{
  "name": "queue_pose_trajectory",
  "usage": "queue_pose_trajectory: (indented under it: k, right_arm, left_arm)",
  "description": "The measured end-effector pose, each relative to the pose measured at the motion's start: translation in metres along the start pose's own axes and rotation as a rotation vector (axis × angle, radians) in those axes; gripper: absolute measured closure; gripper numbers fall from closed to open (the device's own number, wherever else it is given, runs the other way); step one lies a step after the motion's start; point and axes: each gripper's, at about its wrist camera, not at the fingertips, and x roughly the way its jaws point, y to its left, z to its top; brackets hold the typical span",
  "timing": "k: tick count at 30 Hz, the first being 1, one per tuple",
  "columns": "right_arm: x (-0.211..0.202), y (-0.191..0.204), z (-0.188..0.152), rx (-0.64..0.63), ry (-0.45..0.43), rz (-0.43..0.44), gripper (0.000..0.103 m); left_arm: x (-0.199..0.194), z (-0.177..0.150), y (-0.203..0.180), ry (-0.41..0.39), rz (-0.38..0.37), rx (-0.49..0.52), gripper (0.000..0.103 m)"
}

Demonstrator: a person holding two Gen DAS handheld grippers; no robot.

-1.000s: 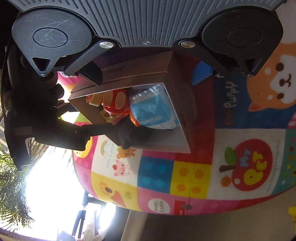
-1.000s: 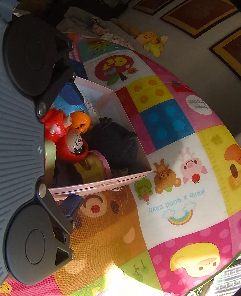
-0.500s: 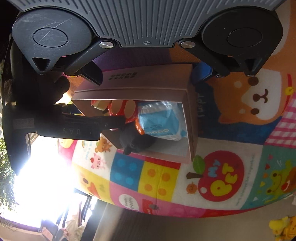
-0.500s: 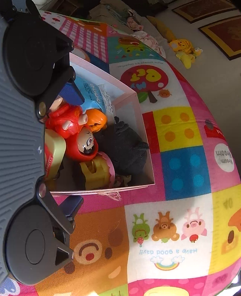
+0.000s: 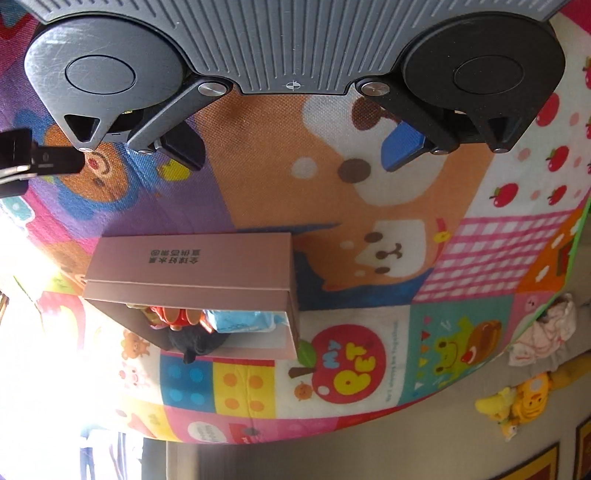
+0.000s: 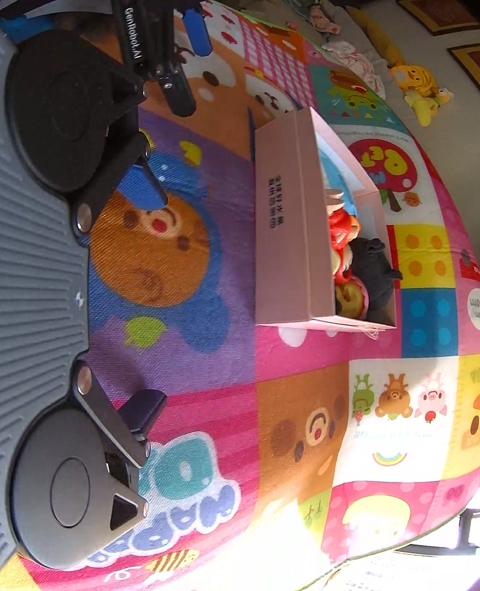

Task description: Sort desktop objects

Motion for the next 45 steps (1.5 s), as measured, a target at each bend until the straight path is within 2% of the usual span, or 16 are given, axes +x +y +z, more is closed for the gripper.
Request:
queue_pose_trajectory:
  k: [2,5,8,12,14,45]
  right_arm:
    - [-0.001,0.004,-0.003,-0.011,-0.018,-0.031,0.000]
    - [0.008,0.002,0.005,0.017,-0.019,-0.034,0.000]
    - [0.018,0.004,0.014,0.037,-0.030,-0.055,0.000]
    - [0.018,0.009,0.007,0.061,-0.077,-0.095,0.000]
    - [0.015,0.007,0.002,0.058,-0.097,-0.088,0.000]
    - [0.016,0.007,0.003,0.061,-0.097,-0.088,0.000]
  left_arm:
    - [0.001,0.000,-0.005,0.003,0.009,-0.004,0.000]
    - [0.007,-0.001,-0.013,0.024,0.023,0.024,0.000]
    - [0.012,0.001,-0.011,0.029,0.023,-0.008,0.000]
    - [0.012,0.001,-0.012,0.027,0.023,-0.010,0.000]
    - [0.012,0.001,-0.012,0.027,0.025,-0.008,0.000]
    - [0.012,0.001,-0.013,0.027,0.019,-0.015,0.000]
